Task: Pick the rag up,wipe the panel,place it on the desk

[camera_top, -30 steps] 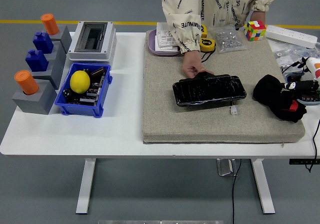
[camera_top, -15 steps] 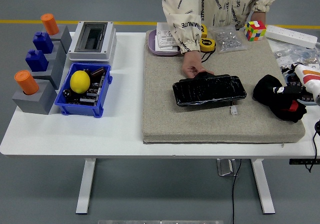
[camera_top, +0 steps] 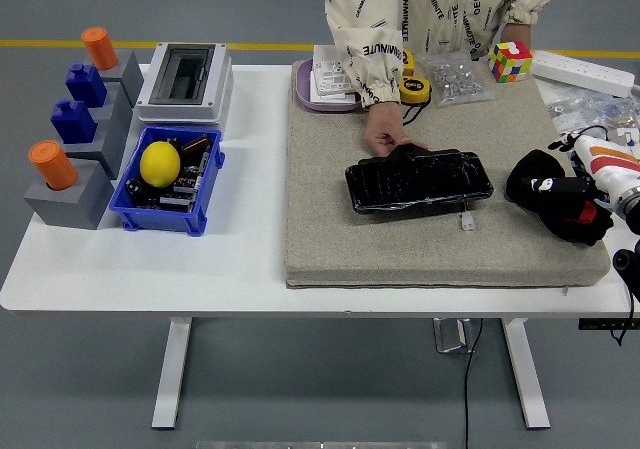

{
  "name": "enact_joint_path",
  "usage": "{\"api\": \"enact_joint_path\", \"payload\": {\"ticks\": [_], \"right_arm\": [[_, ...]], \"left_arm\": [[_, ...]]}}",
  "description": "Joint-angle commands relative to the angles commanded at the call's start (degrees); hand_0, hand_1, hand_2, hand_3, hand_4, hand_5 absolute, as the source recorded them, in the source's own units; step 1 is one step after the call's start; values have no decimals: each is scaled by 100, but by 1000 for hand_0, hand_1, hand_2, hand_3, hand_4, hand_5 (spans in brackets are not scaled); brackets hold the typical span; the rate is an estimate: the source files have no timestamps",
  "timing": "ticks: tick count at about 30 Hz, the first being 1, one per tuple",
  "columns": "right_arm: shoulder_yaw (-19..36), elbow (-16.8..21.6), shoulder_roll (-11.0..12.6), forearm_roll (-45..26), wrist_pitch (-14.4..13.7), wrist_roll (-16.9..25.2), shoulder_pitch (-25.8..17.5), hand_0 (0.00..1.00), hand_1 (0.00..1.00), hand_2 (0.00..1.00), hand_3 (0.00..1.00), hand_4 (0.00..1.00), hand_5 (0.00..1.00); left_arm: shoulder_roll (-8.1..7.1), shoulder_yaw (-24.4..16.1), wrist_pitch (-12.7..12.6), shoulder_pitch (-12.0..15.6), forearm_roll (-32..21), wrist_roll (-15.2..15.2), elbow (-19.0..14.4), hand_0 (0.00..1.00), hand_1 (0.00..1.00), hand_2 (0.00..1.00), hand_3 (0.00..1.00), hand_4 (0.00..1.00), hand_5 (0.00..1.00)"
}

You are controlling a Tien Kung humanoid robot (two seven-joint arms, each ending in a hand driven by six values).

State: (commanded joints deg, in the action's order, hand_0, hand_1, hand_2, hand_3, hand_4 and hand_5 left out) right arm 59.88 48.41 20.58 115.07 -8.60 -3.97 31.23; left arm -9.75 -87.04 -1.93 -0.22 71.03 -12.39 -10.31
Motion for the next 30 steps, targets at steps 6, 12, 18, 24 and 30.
{"api": "enact_joint_path", "payload": {"ticks": [6,12,18,24,30], "right_arm": [[59,40,-38,8,-15,5,-65,754,702,783,776,998,681],[60,57,-91,16,-27,13,-168,754,702,782,776,998,682],[94,65,-128,17,-51,28,-228,754,702,782,776,998,682],[154,76,-128,27,-108,67,-304,755,702,782,775,998,681],[144,74,-99,46,-143,100,-390,755,700,781,776,998,676]], "left_arm": [[4,-1,-1,-1,2,1,0,652,696,742,566,599,476],[13,-11,-4,11,6,-8,0,651,696,741,566,599,476],[29,24,-1,-7,-18,-1,0,651,696,742,566,599,476],[49,68,0,-8,-43,-8,0,651,696,742,566,599,476],[50,92,-2,-8,-59,-10,0,652,696,742,566,599,477]]}}
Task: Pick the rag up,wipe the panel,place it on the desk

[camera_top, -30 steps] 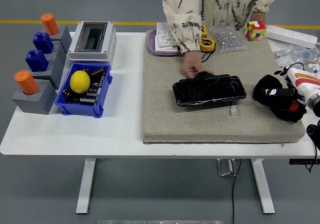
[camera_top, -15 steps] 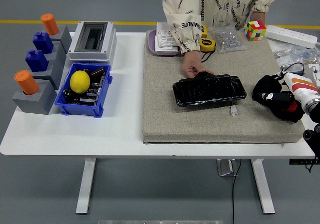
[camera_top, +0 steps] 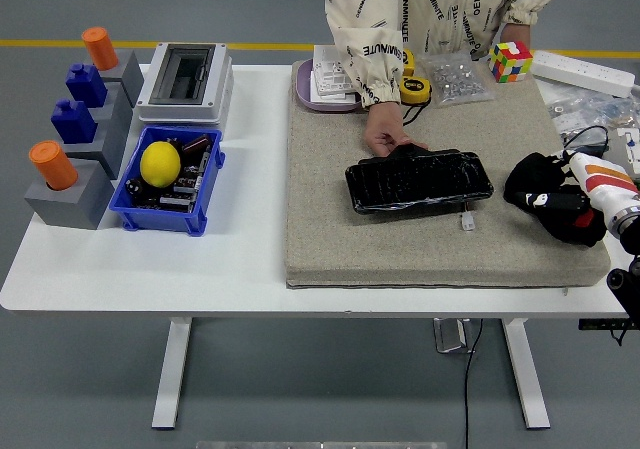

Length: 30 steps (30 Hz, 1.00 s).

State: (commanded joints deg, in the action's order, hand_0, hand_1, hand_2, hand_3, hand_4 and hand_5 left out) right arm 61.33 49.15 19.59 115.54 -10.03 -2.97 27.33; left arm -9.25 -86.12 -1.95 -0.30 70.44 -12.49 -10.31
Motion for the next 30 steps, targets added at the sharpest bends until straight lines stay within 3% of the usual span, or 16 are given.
{"api": "enact_joint_path", "payload": {"ticks": [19,30], "right_arm": [[-98,-121,-5,185,-112,165,-7,765,710,794,842,998,614],[-108,-135,-52,24,-608,586,-74,740,694,777,845,998,553]], "left_arm": [[7,54,4,-25,-35,2,0,651,696,741,567,599,476],[36,80,8,-55,-64,4,0,651,697,742,566,599,476]]}}
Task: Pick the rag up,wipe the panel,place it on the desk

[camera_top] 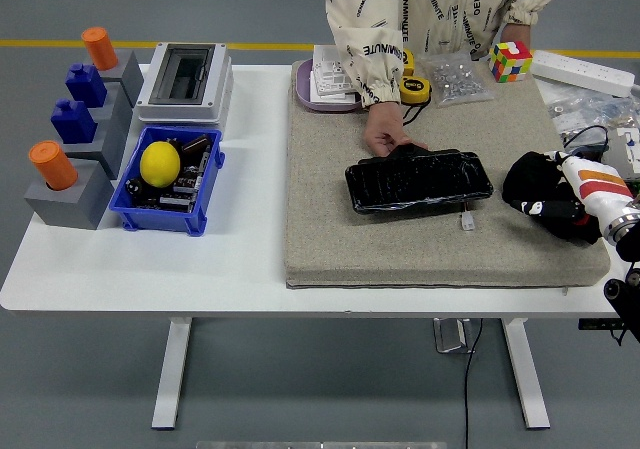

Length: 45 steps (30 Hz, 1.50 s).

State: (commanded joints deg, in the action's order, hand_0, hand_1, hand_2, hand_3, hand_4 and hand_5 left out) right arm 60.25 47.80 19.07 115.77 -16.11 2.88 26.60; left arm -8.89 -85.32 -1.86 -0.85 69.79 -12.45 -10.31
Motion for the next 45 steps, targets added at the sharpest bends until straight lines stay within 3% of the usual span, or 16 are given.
{"api": "enact_joint_path", "payload": {"ticks": [2,12,17,25,26,31,32,38,45], "right_arm": [[5,-15,-6,-66,-98,73,-10,697,658,734,802,998,537],[533,-159,-207,-451,-524,444,-111,696,655,731,790,998,565],[607,-153,-216,-547,-441,418,-110,696,660,729,776,998,552],[601,106,-84,-151,463,-383,65,715,665,726,775,998,569],[583,141,-60,-68,554,-477,106,722,669,728,776,998,662],[442,231,49,272,1101,-931,333,722,669,728,776,998,662],[404,229,70,347,1224,-1007,381,730,679,738,787,998,736],[141,195,193,886,1958,-1395,614,728,686,744,795,998,748],[-71,95,228,1241,2148,-1437,641,729,685,745,794,998,748]], "left_arm": [[-1,12,0,-9,-11,10,0,651,696,741,567,599,476],[1,-1,-1,-4,-7,11,0,651,696,741,566,599,476],[9,2,1,-1,-16,19,0,651,696,742,567,599,476],[6,-3,-2,-9,-18,27,0,651,696,742,566,599,476],[6,-5,-4,-11,-17,29,0,651,696,742,567,599,476],[7,-11,-7,-12,-19,33,0,651,696,742,567,599,476],[7,-13,-8,-13,-20,32,0,651,696,742,567,599,476],[6,-21,-12,-14,-24,36,0,650,696,742,567,599,476],[12,-10,-13,-10,-37,36,0,650,696,742,567,599,477]]}}
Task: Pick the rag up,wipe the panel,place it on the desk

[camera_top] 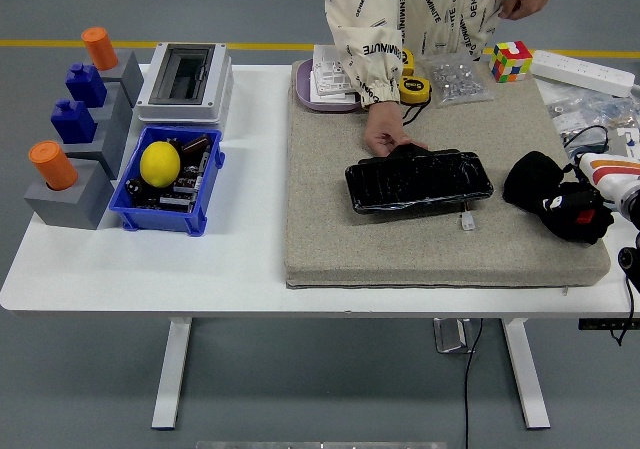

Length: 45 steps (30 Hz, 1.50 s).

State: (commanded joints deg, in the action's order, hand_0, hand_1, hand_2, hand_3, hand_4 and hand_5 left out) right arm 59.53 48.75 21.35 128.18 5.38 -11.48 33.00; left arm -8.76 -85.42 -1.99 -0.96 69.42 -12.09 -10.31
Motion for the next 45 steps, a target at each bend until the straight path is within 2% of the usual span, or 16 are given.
{"api": "enact_joint_path", "payload": {"ticks": [14,31,45], "right_arm": [[136,-105,-95,45,-146,54,-37,730,689,747,792,998,744],[397,-212,-472,182,-212,58,100,735,692,755,796,998,741],[544,-212,-514,182,-371,138,-52,731,688,751,790,998,737]], "left_arm": [[-25,64,0,-4,-34,20,0,652,696,742,567,599,476],[-39,71,-4,-35,-24,15,0,650,696,742,567,599,476],[-19,67,-8,-46,-5,18,0,650,696,742,567,599,476]]}}
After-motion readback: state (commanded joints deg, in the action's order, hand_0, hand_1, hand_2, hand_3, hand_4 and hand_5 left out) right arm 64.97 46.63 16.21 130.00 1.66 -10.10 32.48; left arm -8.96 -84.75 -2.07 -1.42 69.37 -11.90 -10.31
